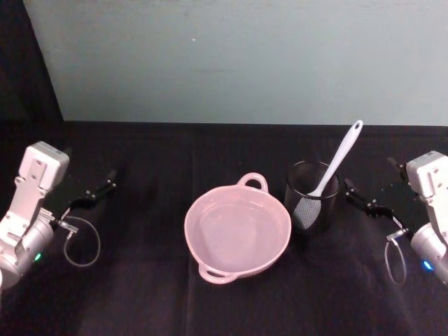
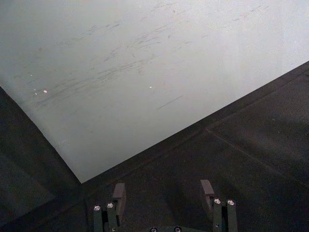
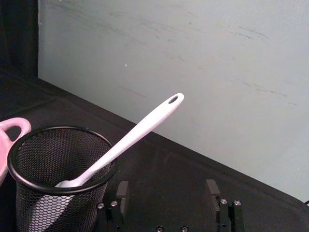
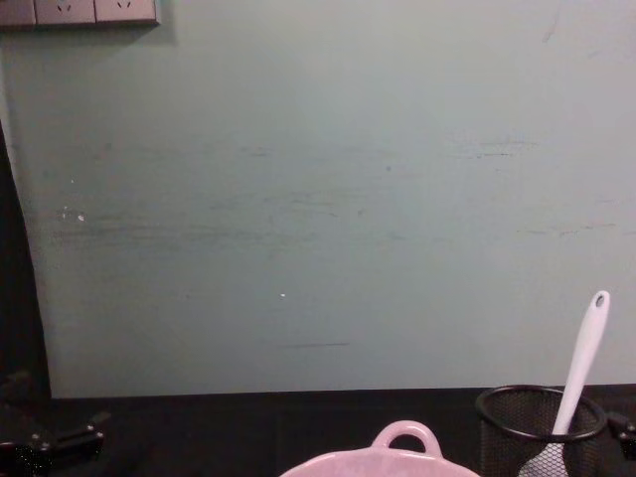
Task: Use the one hand to pick up the spoon and stir the clear water in the bowl.
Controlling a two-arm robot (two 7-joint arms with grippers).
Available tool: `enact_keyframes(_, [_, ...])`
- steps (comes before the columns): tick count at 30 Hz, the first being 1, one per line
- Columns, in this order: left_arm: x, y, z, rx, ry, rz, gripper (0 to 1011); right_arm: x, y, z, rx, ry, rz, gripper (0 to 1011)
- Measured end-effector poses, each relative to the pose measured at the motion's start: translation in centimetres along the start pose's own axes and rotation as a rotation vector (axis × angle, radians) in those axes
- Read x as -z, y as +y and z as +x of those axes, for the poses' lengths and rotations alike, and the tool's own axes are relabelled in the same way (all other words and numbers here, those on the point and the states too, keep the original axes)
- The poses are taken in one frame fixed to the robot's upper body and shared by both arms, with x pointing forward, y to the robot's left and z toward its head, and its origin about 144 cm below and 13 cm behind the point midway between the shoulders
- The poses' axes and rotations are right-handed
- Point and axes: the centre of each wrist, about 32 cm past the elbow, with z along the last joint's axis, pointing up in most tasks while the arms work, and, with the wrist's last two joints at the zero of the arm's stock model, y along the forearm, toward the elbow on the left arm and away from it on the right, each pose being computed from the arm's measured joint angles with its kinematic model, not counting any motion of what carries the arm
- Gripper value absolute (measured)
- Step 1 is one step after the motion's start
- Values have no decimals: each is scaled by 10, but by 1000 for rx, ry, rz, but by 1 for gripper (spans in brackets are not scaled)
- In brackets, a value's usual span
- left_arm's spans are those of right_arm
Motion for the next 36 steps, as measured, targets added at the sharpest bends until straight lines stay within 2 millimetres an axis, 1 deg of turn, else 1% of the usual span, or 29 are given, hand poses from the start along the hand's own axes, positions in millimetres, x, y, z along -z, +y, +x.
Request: enact_keyframes(36, [0,0,0,0,0,0,1005,0,0,0,0,0,0,1003])
